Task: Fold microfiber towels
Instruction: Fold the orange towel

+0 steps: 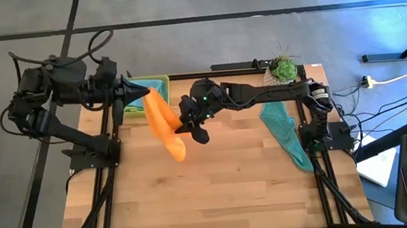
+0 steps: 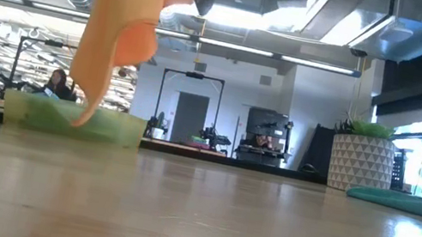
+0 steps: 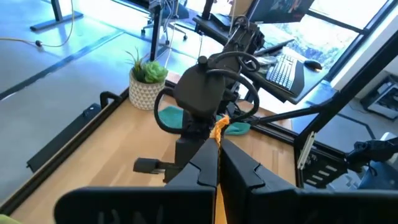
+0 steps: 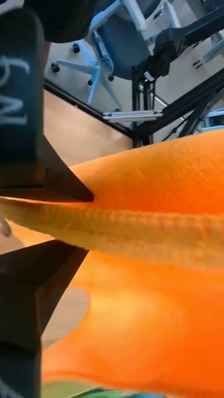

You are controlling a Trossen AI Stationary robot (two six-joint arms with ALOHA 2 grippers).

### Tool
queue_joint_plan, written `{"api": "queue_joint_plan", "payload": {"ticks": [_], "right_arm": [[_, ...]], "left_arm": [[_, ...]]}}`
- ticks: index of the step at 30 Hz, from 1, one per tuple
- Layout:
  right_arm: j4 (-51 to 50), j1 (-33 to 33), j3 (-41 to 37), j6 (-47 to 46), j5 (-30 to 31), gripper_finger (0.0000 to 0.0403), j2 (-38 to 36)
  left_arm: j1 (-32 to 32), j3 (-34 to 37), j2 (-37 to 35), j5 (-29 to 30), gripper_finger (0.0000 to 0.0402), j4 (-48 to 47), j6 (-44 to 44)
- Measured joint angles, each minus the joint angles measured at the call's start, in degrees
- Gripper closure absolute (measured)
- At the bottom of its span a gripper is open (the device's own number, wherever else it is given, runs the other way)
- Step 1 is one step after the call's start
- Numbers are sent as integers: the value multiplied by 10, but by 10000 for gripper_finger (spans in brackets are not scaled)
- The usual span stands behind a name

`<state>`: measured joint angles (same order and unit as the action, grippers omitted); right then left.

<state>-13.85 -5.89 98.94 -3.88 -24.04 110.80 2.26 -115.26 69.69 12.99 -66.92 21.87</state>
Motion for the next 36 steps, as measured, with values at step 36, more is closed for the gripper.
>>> {"api": "queue_joint_plan", "payload": {"ticks": [36], "right_arm": [[-290,-15,0,99,131,398,-87]], "left_arm": [[0,2,3,27,402,-70,5]]}}
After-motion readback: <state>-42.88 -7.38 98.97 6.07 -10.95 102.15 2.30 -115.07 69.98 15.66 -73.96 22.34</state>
